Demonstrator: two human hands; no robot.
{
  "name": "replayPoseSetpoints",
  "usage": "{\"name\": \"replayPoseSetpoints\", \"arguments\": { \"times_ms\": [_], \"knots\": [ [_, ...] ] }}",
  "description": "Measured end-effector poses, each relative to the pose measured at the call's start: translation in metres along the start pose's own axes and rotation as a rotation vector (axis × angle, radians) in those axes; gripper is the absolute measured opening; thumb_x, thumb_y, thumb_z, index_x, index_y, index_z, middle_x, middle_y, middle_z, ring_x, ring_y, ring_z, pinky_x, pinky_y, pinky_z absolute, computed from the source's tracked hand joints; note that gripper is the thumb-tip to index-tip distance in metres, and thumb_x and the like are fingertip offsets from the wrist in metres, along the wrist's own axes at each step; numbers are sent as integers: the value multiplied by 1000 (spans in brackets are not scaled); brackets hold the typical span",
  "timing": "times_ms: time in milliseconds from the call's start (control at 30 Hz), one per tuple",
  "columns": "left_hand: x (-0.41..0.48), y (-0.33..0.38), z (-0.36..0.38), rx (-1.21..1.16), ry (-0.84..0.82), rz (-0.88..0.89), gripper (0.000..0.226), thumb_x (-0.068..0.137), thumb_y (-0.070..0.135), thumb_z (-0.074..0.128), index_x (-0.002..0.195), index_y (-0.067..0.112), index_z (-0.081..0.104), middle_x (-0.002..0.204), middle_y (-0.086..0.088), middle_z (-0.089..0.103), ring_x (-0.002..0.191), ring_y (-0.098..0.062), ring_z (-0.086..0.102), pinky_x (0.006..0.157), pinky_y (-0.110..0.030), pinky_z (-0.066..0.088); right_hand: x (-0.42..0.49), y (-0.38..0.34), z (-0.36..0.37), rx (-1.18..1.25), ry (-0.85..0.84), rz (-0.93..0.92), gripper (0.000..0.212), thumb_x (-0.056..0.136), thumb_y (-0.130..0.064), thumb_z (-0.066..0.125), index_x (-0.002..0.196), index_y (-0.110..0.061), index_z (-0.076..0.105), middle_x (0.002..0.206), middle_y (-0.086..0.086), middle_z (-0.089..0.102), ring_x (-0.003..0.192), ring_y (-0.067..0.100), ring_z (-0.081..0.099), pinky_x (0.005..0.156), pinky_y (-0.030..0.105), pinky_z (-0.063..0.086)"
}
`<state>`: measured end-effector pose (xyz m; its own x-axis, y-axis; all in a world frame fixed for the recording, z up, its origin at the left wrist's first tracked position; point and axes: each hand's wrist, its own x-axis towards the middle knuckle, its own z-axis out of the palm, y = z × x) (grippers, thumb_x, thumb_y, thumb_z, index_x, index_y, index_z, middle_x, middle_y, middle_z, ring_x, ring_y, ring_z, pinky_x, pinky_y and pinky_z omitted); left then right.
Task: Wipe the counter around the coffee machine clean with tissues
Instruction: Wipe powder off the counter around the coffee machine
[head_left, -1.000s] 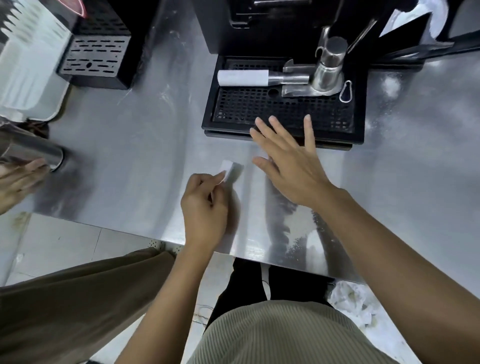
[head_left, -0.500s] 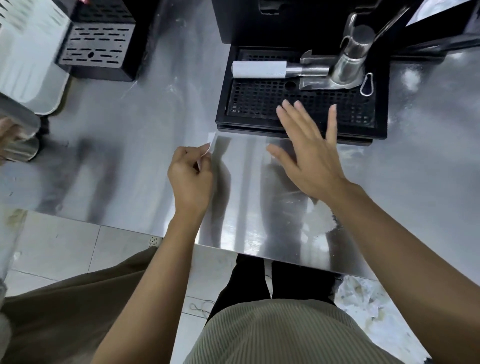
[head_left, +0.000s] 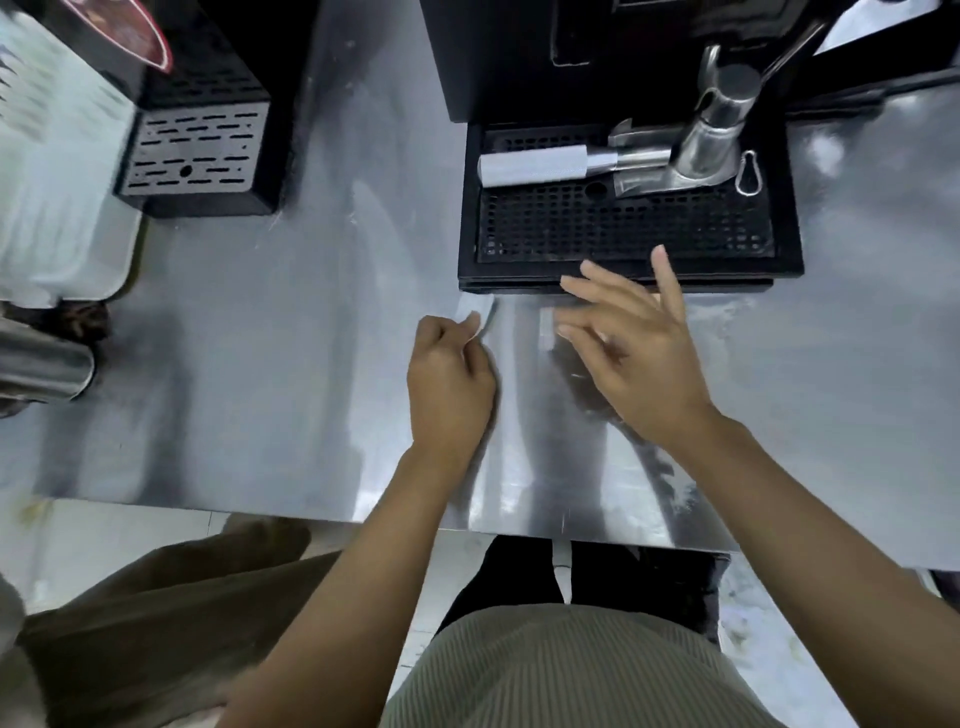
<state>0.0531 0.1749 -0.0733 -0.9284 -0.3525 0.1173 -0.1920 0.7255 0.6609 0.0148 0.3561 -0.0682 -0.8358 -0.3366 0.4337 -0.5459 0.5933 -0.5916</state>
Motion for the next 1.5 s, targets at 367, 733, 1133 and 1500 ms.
{"name": "replayPoseSetpoints", "arguments": {
  "times_ms": [367,733,1133,1500],
  "knots": [
    [-7,51,46,-91,-240,238,30,87,-2,52,112,4,67,98,-11,56,77,-22,60,79,-28,51,-55,-15,-29,-34,333,472,9,94,-15,63,97,-19,71,108,-12,65,106,4,57,102,55,37],
    [3,99,71,-228,-427,366,28,90,-2,52,110,3,70,93,-4,55,79,-6,49,78,-6,41,-90,-15,-60,-45,457,728,10,96,-24,57,94,-19,66,113,-14,61,105,2,53,99,57,38],
    [-11,110,87,7,-338,221,36,93,3,46,124,8,62,101,-8,50,68,-13,46,77,-21,46,-110,26,-109,-54,461,780,15,97,-24,53,105,-22,66,116,-15,60,107,1,49,99,56,40],
    [-24,131,94,-209,-216,213,24,87,-4,57,105,3,72,84,1,53,69,4,50,70,-2,39,-123,54,-141,-71,415,654,16,95,-25,57,80,-28,56,95,-18,60,101,5,55,96,58,40]
  ]
}}
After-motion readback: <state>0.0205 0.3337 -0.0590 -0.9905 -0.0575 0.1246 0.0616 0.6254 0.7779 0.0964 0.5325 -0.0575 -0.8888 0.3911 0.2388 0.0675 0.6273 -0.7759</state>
